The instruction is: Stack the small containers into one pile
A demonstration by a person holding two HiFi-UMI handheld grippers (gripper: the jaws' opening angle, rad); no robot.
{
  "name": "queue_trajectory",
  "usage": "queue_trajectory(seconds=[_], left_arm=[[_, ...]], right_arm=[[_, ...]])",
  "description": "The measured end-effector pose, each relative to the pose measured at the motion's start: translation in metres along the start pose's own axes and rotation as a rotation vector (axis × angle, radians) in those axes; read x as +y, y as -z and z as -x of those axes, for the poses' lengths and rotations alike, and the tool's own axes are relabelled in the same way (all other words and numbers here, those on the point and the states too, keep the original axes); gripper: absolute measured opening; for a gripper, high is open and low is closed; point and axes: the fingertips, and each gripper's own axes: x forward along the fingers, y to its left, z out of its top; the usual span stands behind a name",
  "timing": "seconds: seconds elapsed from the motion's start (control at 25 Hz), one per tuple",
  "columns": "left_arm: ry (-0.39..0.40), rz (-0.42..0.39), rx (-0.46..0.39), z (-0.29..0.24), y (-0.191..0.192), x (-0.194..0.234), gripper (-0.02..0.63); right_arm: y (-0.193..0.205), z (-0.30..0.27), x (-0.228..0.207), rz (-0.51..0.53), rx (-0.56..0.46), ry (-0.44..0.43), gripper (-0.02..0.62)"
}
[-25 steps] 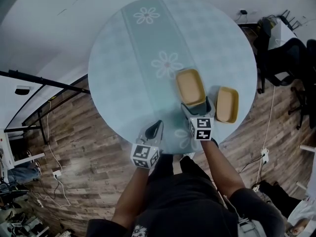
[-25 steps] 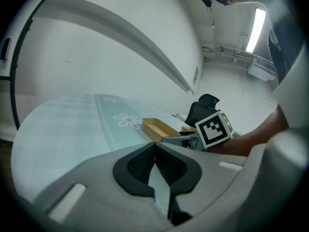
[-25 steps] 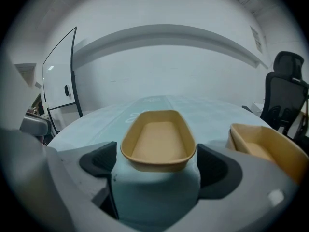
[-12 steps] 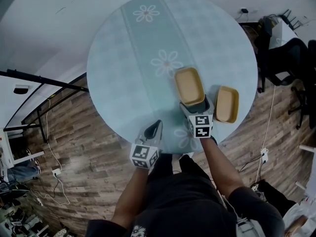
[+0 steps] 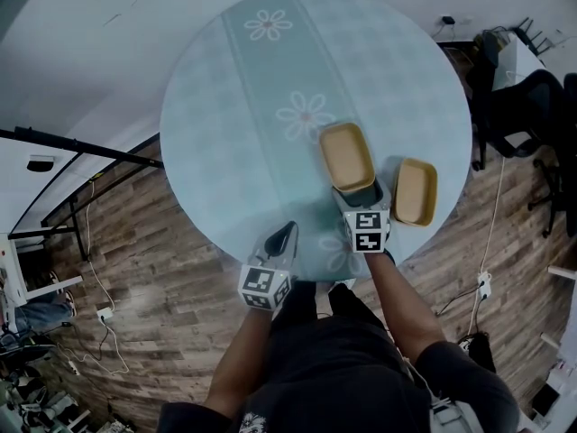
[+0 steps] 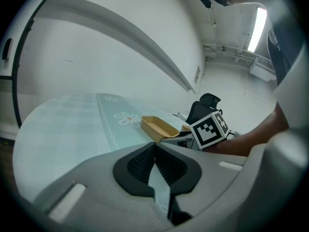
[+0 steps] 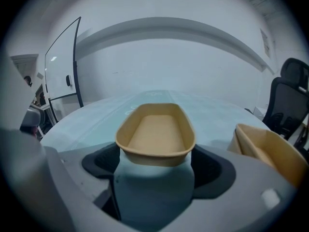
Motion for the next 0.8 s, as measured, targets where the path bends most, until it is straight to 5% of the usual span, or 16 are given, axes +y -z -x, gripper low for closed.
queue_trajectory(seconds=[0.8], left_arm=[[0.016,-0.008,0.007,0.007,0.004,-0.007,0.005]], right_arm=[[-0.013,0.02,0.003,-0.007,-0.07,0.022,0.426]])
